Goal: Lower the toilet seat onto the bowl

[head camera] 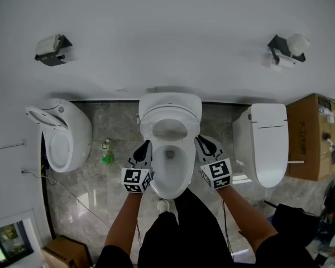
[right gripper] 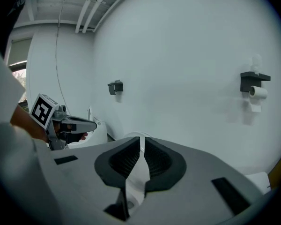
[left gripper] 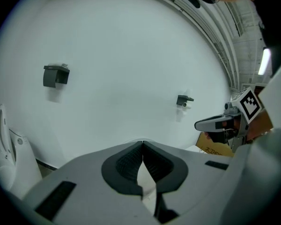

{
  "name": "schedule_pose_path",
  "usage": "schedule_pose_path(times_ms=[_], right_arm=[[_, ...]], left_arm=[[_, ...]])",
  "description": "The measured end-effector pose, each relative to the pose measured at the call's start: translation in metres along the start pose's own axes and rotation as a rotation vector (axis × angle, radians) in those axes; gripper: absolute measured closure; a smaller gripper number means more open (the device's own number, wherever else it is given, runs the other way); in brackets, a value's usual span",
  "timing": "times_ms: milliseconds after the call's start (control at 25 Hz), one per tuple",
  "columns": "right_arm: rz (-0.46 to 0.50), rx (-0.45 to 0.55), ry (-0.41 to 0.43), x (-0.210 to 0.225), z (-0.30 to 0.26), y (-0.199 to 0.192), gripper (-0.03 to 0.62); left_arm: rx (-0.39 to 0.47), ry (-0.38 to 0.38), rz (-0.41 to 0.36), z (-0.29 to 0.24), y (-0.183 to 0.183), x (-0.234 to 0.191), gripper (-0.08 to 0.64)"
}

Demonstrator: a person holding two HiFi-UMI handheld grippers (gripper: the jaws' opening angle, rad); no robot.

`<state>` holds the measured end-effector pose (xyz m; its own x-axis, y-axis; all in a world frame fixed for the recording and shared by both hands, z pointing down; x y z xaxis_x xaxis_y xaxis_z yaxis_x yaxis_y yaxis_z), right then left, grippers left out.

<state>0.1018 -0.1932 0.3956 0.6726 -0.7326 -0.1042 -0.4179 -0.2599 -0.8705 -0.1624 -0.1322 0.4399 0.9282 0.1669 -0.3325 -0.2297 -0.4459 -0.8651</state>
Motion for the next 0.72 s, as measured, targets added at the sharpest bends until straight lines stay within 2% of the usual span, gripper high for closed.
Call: schedule_pose_path(times_ms=[120, 320, 560, 680, 720], right_arm=[[0.011, -0.007, -0.003, 0.008, -0.026, -0.001, 0.558], [0.054, -0.028, 0.004, 0.027, -0.068, -0.011, 0.557], [0.085, -0.047, 0.04, 0.031, -0.111, -0.013, 0.555], [0.091, -0.069, 0.059, 0.035, -0.122, -0.018, 0.528], [0.09, -0.074, 0.059, 0.036, -0.126, -0.019, 0.494]], left_arm=[[-0.02, -0.009, -0.033, -0.02, 0.006, -0.014, 0.546], [0.0, 0.037, -0.071, -0.059, 0.01, -0.027, 0.545], [-0.033, -0.008, -0.092, -0.095, 0.003, -0.036, 0.545], [-0.041, -0.023, -0.11, -0.109, 0.001, -0.039, 0.545], [-0.048, -0.023, -0.12, -0.113, 0.001, -0.042, 0.545]])
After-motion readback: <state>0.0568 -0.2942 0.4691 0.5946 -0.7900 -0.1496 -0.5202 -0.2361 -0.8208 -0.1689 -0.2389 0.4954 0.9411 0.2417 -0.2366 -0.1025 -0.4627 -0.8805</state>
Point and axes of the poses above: the fingertips, and each gripper's own axes: z backward along the fingers, x to its right, y out of its top, the point moved 10 cm from there along z, backward along the fingers, and after that the axes turned 10 degrees about z, right-handed, at the moved point
